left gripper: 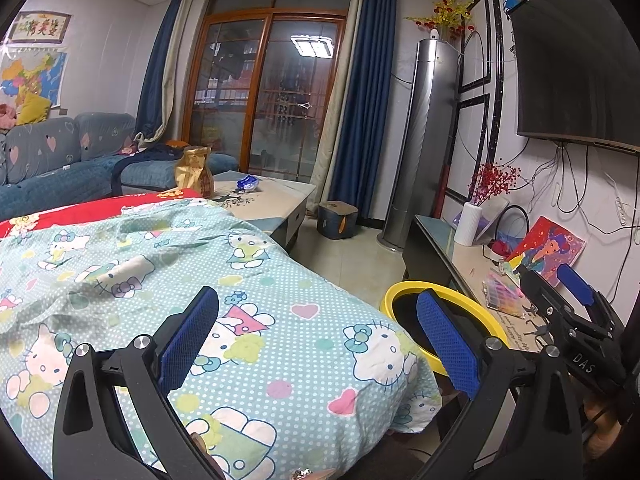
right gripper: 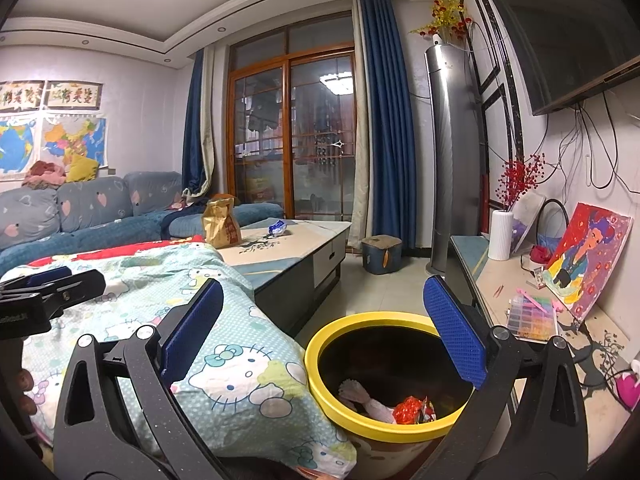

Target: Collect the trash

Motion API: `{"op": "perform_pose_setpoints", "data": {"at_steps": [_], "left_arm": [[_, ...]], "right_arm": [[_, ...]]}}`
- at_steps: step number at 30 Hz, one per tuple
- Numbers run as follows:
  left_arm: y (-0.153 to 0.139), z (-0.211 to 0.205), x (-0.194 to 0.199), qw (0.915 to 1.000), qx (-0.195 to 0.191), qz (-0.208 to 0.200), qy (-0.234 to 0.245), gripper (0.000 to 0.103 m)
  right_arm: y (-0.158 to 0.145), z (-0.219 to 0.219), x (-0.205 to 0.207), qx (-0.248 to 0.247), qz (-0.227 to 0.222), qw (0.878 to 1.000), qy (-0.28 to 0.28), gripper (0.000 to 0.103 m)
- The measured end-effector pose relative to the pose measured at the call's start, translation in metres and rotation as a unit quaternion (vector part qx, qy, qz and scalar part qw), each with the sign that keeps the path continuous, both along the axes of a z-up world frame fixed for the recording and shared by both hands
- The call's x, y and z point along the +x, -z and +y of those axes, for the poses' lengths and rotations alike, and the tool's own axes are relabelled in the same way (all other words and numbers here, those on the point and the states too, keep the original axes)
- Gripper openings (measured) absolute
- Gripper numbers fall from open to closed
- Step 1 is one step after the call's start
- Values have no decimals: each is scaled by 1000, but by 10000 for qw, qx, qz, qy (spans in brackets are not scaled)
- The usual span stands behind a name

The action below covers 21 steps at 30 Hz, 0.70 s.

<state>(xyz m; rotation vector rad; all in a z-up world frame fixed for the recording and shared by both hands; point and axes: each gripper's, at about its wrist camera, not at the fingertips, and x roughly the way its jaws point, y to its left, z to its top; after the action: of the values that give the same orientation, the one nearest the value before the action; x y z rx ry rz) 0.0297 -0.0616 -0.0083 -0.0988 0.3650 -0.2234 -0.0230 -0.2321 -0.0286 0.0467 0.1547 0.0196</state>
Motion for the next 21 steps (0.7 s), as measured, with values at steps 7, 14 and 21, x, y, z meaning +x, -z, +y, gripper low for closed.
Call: {"op": "perform_pose_setpoints", "data": {"at_steps": [7,14,21], "left_arm": [[-1,-4,0,10000,-4,8,17,97],[-3,-5,-2,10000,-9,-15,27,97],[-3,-6,-3,10000,-8,-19,42,97]], "right_arm": [[0,0,0,6,8,10000,-2,92],[0,-1,0,9,9,10000,-1,92],[0,0,0,11,5,10000,1,92]]}}
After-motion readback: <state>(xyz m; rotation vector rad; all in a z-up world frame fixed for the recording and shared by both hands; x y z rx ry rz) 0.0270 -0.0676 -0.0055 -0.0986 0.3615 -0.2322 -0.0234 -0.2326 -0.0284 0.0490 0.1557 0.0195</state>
